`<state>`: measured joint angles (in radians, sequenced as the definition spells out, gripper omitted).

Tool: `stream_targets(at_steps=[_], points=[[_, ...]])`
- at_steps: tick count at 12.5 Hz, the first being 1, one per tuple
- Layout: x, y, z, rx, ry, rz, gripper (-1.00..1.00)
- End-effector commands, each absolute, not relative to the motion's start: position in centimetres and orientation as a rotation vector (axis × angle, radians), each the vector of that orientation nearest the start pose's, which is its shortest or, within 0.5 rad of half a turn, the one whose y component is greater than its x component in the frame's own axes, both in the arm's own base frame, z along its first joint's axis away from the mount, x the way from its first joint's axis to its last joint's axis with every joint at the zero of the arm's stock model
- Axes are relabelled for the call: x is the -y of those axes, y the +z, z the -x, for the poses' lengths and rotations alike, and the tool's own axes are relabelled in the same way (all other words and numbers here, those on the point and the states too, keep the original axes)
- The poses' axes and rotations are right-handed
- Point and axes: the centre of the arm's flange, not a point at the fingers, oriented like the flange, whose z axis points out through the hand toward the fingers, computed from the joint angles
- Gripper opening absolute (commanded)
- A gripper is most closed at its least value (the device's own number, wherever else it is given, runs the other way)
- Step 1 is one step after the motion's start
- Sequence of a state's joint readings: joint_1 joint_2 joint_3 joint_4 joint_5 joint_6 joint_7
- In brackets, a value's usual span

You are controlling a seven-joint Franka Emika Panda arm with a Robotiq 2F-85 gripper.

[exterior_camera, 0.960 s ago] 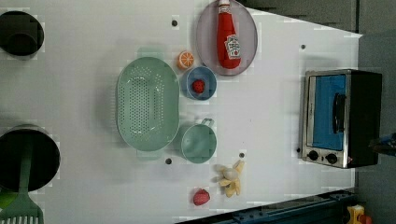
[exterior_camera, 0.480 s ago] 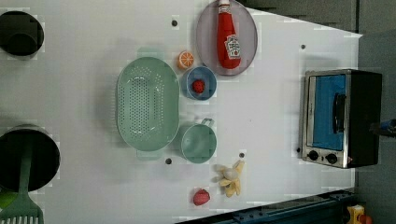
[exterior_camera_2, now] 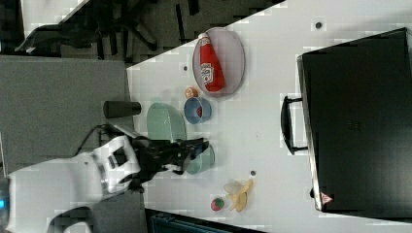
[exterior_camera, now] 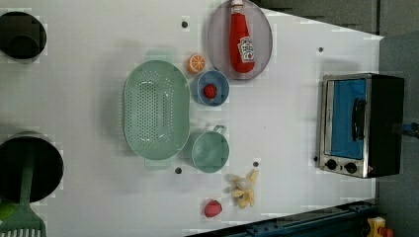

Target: Flap open oven.

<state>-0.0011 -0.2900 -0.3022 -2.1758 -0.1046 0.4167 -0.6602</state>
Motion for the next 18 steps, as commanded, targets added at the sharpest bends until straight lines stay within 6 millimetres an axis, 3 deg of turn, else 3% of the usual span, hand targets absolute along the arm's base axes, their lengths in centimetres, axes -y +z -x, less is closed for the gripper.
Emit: stream_targets(at_steps=[1, 4, 8, 18], points=[[18.1, 47.5, -45.3, -0.266, -0.078, 3.177, -0.65], [21.6, 45.1, -45.9, -0.185, -0.116, 3.203, -0.65], [24.7, 41.6, -46.1, -0.254, -0.095, 3.223, -0.65], [26.1, 33.0, -48.1, -0.255, 0.003, 3.29, -0.65]])
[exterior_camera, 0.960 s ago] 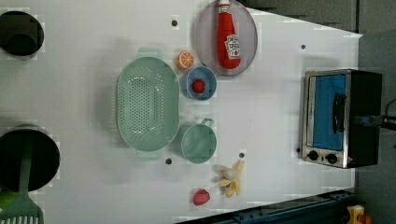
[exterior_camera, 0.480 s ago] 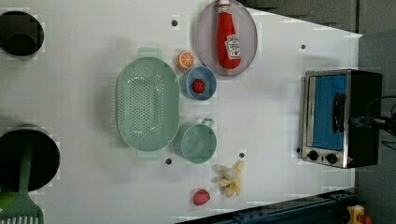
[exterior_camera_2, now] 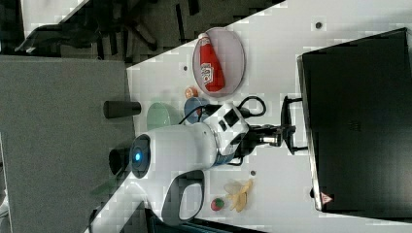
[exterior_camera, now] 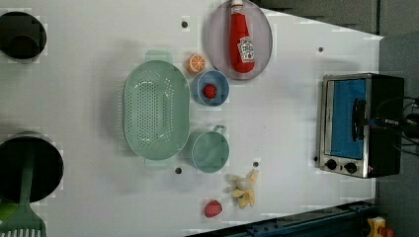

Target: Flap open oven.

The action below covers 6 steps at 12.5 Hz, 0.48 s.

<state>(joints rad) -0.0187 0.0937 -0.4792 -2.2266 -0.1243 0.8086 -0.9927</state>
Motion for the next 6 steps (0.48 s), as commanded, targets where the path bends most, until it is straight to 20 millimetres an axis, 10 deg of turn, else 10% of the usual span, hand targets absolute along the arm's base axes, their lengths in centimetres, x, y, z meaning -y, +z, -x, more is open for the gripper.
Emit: stream_targets(at_steps=[1, 6], points=[[26.0, 32.4, -48.2, -0.248, 0.007, 3.295, -0.65], [24.2, 31.3, -49.0, -0.184, 0.039, 3.296, -0.65]])
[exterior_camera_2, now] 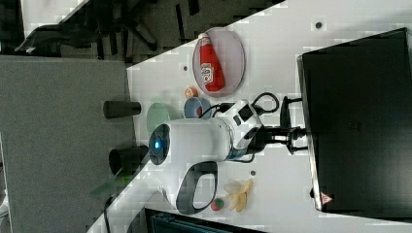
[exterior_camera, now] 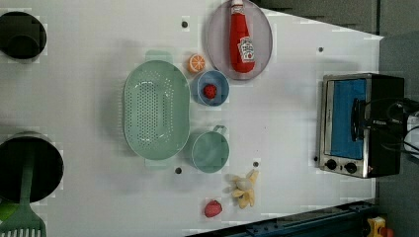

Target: Flap open oven.

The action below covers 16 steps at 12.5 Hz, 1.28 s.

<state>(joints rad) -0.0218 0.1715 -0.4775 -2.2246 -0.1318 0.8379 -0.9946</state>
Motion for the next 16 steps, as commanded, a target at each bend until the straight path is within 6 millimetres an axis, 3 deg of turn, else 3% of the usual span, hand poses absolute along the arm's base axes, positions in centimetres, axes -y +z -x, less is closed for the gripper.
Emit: stream_targets(at_steps=[1, 9, 16], points=[[23.4, 31.1, -49.3, -0.162, 0.043, 3.296, -0.65], [14.4, 27.4, -50.8, -0.094, 0.155, 3.489, -0.65], [6.6, 19.8, -51.3, -0.117, 0.2, 3.667, -0.65]])
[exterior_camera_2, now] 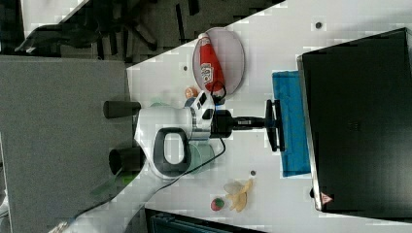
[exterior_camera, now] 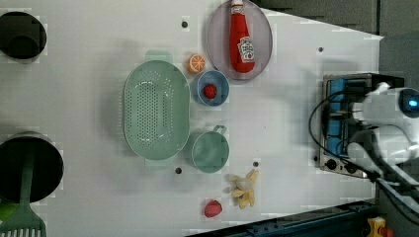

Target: Flap open oven.

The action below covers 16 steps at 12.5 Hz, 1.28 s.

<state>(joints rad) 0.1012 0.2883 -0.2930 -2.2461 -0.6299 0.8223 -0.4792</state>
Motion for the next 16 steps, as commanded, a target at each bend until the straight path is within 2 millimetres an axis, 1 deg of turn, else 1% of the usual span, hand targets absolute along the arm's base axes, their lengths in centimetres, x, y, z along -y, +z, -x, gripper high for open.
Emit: stream_targets(at_steps=[1, 2, 3, 6, 8, 10, 12, 13, 15, 16], points=[[5.7, 18.6, -51.1, -0.151, 0.181, 3.702, -0.65], [4.9, 17.5, -51.1, -0.182, 0.161, 3.731, -0.65], [4.1, 16.4, -51.1, -0.176, 0.152, 3.759, -0.65], [2.3, 13.5, -51.2, -0.053, 0.2, 3.837, -0.65], [1.1, 11.9, -51.2, 0.015, 0.224, 3.849, -0.65], [0.8, 11.0, -51.2, 0.041, 0.239, 3.856, -0.65], [0.9, 11.1, -51.4, 0.035, 0.231, 3.854, -0.65], [0.9, 11.7, -51.8, 0.021, 0.188, 3.842, -0.65], [0.7, 14.0, -52.9, -0.058, 0.075, 3.797, -0.65], [0.7, 15.7, -53.5, -0.143, 0.018, 3.764, -0.65]])
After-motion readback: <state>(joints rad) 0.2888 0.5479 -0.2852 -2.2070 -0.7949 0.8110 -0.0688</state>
